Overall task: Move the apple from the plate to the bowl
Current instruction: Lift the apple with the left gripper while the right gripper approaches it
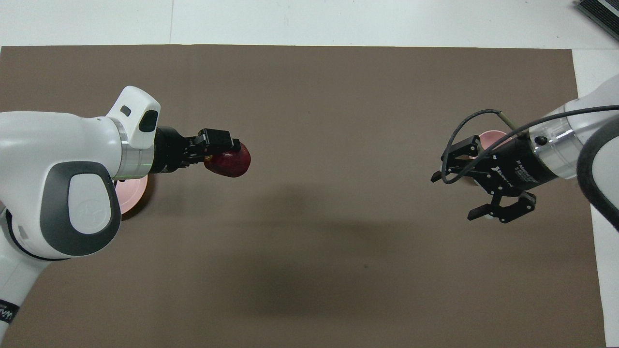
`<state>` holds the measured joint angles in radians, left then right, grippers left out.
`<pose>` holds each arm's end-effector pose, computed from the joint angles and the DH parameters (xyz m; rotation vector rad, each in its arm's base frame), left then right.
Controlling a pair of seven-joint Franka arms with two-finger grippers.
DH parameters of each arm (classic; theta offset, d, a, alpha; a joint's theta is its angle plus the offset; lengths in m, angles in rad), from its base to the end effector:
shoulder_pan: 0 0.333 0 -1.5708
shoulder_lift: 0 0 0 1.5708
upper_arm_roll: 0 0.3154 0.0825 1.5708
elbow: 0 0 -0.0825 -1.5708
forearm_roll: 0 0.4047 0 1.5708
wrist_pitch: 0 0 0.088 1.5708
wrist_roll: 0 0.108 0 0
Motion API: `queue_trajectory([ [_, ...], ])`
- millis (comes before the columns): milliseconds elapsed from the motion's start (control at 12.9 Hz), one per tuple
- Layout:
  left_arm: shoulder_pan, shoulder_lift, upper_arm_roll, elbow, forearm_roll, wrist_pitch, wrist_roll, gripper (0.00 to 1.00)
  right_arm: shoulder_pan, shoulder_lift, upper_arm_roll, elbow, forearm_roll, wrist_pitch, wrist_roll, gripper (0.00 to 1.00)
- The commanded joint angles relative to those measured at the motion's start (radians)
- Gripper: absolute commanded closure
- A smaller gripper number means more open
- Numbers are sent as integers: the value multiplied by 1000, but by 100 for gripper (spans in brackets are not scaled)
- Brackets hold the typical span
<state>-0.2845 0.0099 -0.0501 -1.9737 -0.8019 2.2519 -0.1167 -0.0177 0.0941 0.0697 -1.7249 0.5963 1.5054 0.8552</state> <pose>0.5661 -0.2184 0.4879 2.4033 0.2654 0.1173 0.5755 0.0925 0.5095 -2.3975 1.0984 0.7369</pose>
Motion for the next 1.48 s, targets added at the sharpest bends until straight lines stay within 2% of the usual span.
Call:
queue_trajectory([
  [0,-10,-21,-16,-5,-123,32,-14,100,21,27,4,-57,153,73,121,0],
  [155,-10,-34,-51,-8,-172,63,-14,100,73,45,4,-82,232,151,197,0],
  [389,-18,-37,-99,-11,-175,118,-47,100,96,82,4,-120,410,217,197,0],
  [544,-36,-30,-111,-11,-183,156,-52,100,105,82,4,-168,584,236,190,0],
  [777,-59,-19,-112,-13,-183,208,-78,100,130,82,4,-194,698,288,189,0],
  [1088,-99,-21,-111,-13,-183,216,-110,100,219,70,4,-219,821,413,209,0],
  [1399,-117,-27,-111,-30,-183,215,-124,100,223,69,4,-219,856,435,232,0],
])
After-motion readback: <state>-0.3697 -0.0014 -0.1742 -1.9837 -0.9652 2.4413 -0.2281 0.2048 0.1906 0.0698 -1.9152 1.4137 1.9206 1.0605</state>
